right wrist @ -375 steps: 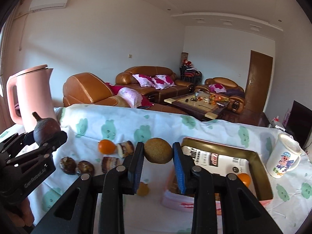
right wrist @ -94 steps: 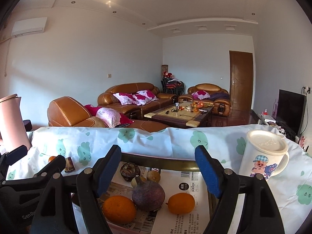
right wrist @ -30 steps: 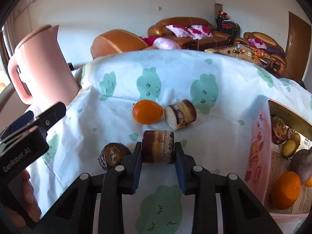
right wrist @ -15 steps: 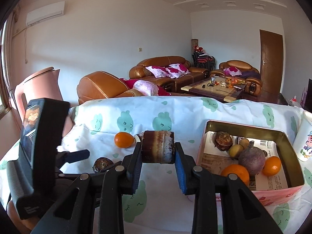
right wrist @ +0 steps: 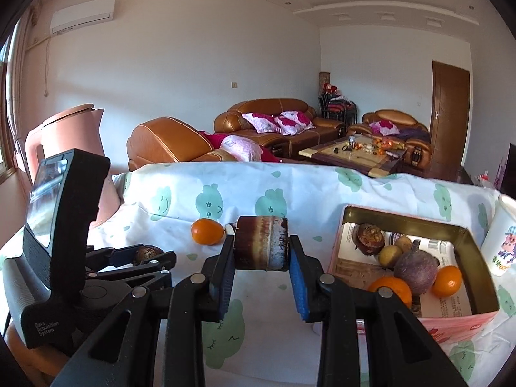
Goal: Organize fruits
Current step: 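Grasp the dark brown round fruit with the left gripper while the right holds the cylinder, then carry both items over the pink tin and open both grippers to drop them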
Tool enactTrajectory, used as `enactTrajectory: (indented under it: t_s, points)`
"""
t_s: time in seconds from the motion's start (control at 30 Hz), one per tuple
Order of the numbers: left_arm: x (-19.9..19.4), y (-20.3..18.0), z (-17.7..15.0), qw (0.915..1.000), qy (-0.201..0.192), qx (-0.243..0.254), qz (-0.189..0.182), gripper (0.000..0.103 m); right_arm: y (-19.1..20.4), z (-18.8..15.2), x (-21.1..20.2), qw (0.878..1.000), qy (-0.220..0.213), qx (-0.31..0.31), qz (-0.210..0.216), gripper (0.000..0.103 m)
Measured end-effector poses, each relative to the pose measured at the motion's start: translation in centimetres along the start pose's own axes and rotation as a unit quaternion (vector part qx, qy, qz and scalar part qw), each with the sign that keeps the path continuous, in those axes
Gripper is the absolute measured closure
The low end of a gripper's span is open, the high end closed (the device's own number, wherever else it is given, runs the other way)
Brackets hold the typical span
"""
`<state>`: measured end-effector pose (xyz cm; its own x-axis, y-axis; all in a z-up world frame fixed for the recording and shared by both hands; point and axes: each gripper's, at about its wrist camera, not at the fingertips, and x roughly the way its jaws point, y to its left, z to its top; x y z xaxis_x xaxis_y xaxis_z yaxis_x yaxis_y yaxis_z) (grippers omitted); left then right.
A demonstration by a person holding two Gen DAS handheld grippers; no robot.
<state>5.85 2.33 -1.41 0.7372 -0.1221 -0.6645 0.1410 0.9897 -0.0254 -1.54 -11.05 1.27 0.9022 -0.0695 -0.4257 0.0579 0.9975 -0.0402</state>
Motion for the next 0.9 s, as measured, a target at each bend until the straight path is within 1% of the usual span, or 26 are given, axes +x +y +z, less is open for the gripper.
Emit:
enactTrajectory:
  t_s: [0.1, 0.23, 0.33, 0.43, 0.53, 0.7, 0.9]
  points:
    - [-1.4, 0.1, 0.0, 0.9991, -0.038, -0.002, 0.019, 0.063, 0.4, 0.1, -0.5, 1.000, -0.019, -0.018, -0.010, 0.070]
    - [-2.5, -0.4, 0.0, 0.9970, -0.068, 0.014, 0.034, 0.063, 0.6, 0.1, -0.5, 1.000, -0.016, -0.025, -0.003, 0.070]
    - [-3.0, -0.7, -0.1, 0.9958, -0.082, 0.018, 0.036, 0.063, 0.4, 0.1, -0.3, 1.000, -0.006, -0.023, 0.013, 0.070]
    - [-3.9, -0.4, -0.4, 0.9939, -0.103, 0.010, 0.039, 0.063, 0.2, -0.1, -0.5, 1.000, -0.002, -0.018, 0.021, 0.070]
    - [-4.9, -0.3, -0.7, 0.9914, -0.123, 0.004, 0.046, 0.063, 0.0, -0.4, -0.6, 0.999, 0.012, -0.011, 0.032, 0.070]
    - [-5.6, -0.8, -1.4, 0.9910, -0.123, 0.001, 0.053, 0.063, -0.6, -0.8, -1.2, 0.999, 0.023, -0.006, 0.043, 0.070]
    - [-6.2, -1.7, -2.1, 0.9920, -0.118, -0.005, 0.044, 0.063, -0.9, -1.4, -2.4, 0.998, 0.022, -0.017, 0.050, 0.070]
